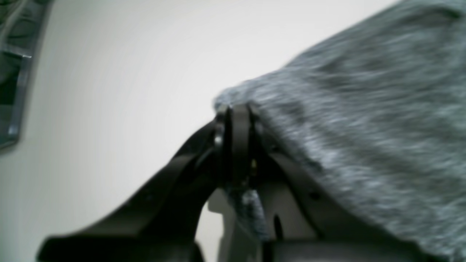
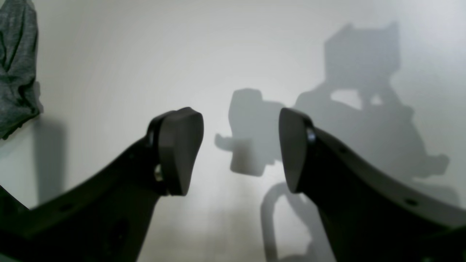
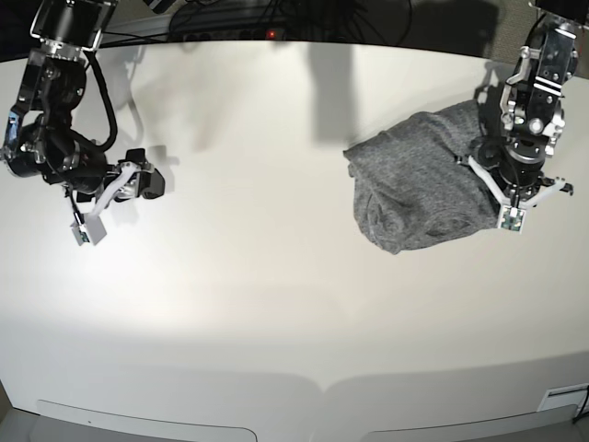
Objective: Fold the T-shirt properly
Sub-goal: 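Pat and smooth the bundle's edge with the left gripper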
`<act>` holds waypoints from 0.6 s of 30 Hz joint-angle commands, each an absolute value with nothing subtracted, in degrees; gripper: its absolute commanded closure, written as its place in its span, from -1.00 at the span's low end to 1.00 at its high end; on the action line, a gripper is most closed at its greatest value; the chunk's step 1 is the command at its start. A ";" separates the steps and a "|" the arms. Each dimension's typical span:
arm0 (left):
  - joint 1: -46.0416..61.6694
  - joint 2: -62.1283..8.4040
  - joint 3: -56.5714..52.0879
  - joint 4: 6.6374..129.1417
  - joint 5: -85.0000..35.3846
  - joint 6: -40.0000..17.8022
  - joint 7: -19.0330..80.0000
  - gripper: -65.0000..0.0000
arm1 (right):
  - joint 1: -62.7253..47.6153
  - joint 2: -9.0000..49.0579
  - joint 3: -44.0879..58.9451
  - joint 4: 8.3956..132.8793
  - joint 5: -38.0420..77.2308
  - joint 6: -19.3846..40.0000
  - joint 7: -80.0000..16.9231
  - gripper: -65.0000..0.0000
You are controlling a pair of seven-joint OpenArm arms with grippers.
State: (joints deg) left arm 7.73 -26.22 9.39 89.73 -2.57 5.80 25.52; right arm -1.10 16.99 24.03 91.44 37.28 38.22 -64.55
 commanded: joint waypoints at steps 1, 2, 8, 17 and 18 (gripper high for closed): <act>6.96 -27.16 9.04 90.74 -2.07 5.45 23.97 0.87 | -0.16 17.93 24.36 92.27 38.13 38.61 -63.68 -0.13; 6.94 -27.18 9.04 90.74 -2.02 4.91 23.92 0.76 | -0.16 17.91 24.36 92.27 38.15 38.61 -63.68 -0.13; 5.85 -27.22 9.02 90.74 -1.91 5.06 24.03 0.14 | -0.16 17.93 24.36 92.27 38.13 38.61 -63.94 -0.13; 4.60 -30.87 8.97 92.01 -4.71 18.28 28.47 0.57 | -0.16 17.91 24.36 92.27 38.22 38.61 -64.73 -0.13; 4.75 -31.11 8.99 92.77 -7.88 18.22 29.93 0.76 | -0.16 17.91 24.36 92.27 38.28 38.61 -64.71 -0.13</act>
State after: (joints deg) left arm 5.39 -30.50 9.32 91.61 -9.08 18.00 31.51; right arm -1.10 16.99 24.03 91.44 37.28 38.22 -65.47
